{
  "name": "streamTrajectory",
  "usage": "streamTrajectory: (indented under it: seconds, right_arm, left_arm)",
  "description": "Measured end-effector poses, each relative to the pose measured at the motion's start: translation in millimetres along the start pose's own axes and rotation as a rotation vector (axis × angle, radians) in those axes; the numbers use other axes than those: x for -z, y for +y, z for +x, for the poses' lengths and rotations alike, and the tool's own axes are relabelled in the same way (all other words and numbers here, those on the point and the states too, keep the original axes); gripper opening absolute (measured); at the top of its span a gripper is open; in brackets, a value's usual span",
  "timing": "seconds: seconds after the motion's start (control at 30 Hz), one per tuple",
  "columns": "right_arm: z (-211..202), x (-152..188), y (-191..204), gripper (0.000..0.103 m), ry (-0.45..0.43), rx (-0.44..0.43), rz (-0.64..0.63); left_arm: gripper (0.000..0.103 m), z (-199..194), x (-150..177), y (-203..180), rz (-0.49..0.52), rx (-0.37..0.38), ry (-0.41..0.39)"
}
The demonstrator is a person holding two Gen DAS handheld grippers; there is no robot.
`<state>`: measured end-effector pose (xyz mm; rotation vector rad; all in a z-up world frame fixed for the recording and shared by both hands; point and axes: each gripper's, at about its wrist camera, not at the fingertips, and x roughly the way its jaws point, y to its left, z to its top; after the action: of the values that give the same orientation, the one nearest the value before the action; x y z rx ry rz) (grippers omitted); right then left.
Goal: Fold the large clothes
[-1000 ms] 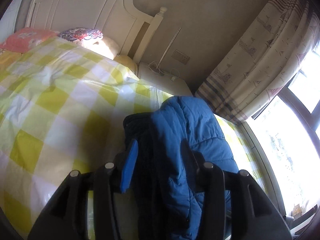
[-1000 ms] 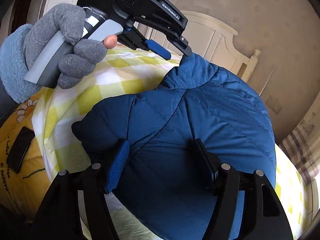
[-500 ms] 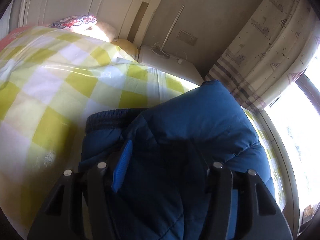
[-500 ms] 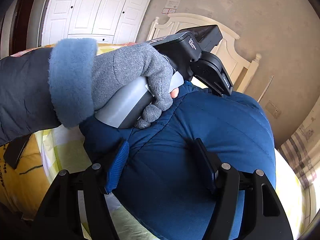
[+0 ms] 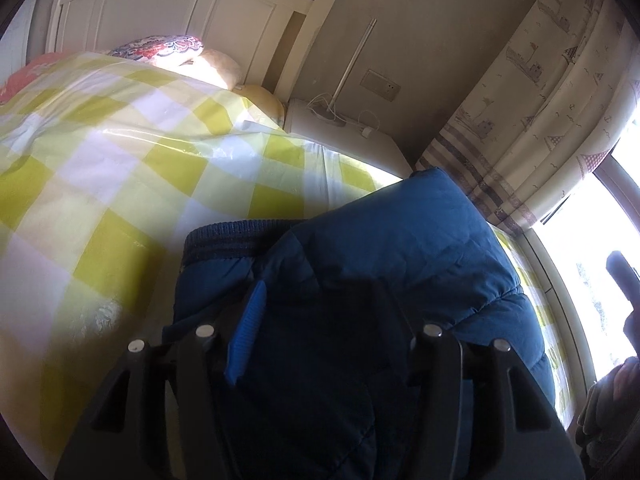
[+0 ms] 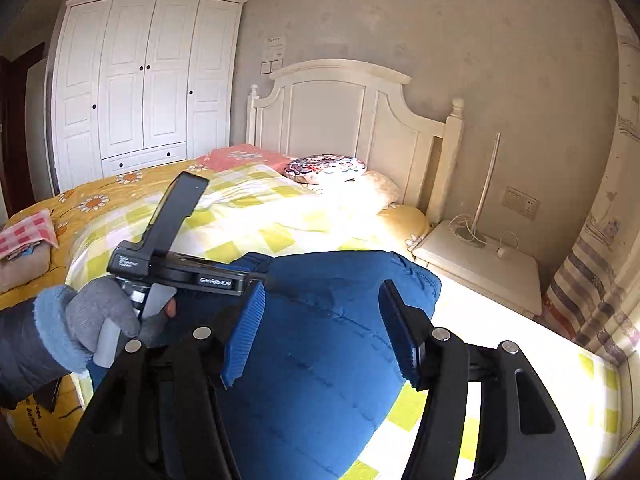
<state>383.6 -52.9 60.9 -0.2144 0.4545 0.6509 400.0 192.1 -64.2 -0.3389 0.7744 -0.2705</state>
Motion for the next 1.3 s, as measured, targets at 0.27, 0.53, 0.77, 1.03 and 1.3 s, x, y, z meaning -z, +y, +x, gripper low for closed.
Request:
streamTrajectory:
  seconds: [0.27,0.53,0.77,1.03,1.3]
  right_arm:
    - [140,-17,-59,0.058,0.23,0.026,0.061]
    - [188,3,-60,0.058,0.421,0.02,0.035]
    - [225,4,-52,0.059,0.508,0.0,0.007]
    - [215,12,-59,0.063,0.455,0.03,0.069]
    - [55,84,-129,0.096,0.319,-0.299,0.61]
  left_arm:
    - [0.06,0,0,-5,0.027,-0.053,0.005]
    - [0.062,3,-1,-1,0.023,-0.068,0.015]
    - [0.063,2,0,0,0.021,-0.065,0.012]
    - [0.063,-1,1,6,-0.002,-0.061,0.03]
    - [0.088,-64,49,59,-0.184,0.104,0.087]
